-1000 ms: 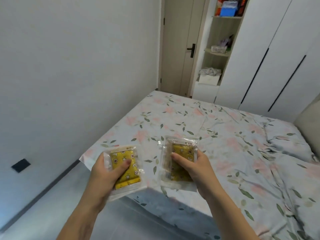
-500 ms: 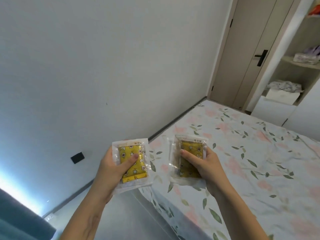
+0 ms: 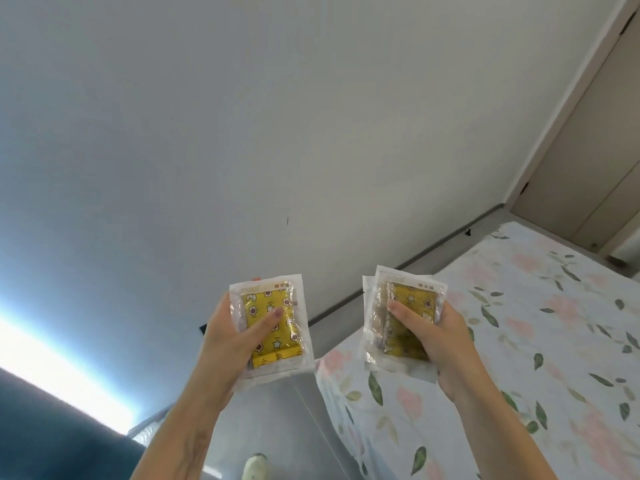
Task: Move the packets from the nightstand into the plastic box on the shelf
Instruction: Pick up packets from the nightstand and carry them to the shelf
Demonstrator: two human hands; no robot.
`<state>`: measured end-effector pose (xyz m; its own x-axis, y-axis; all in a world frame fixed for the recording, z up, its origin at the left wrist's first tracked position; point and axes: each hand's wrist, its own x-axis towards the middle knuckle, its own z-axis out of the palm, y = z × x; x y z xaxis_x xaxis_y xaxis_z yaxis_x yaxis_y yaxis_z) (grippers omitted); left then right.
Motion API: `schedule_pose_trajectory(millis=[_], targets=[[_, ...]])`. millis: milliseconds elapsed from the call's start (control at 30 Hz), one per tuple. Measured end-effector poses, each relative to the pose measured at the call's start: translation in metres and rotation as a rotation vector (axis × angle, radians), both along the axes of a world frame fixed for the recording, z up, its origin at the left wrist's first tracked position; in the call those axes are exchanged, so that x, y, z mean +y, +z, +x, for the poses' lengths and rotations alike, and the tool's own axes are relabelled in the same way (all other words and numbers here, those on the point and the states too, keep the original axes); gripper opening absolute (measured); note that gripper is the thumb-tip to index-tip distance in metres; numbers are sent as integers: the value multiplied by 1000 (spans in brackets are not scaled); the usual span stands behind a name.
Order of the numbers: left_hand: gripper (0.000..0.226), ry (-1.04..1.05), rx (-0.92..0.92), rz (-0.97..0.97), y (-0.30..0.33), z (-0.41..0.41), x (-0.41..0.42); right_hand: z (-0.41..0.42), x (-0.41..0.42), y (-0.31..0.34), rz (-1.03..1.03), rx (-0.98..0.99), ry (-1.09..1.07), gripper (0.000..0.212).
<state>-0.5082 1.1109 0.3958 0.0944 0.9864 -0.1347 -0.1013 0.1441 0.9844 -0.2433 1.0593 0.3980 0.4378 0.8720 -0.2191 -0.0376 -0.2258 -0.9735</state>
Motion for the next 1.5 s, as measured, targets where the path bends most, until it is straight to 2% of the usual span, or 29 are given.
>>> schedule_pose_trajectory(millis=[133,267,467,567,833,1167,1367,1500], targets=[[57,-25,-9,-11,-10,-16,81,-19,78,-9,22,-10,0,30],[65,-170,40,-3,-7,-21,177,-34,156,-10,52,-10,-57,30],[59,-353,74,29,15,-11,297,-35,234,5,67,33,-206,26],[54,-426,87,46,16,0,338,-31,260,8,73,42,-258,25],[56,-551,71,39,5,38,415,-7,310,4,68,36,-387,22],[53,-664,48,31,3,146,513,71,381,-6,64,0,-501,15],[72,-787,94,12,-4,273,586,176,432,-19,67,-1,-603,23],[73,-828,119,20,-1,349,615,237,456,-22,59,-1,-652,26]])
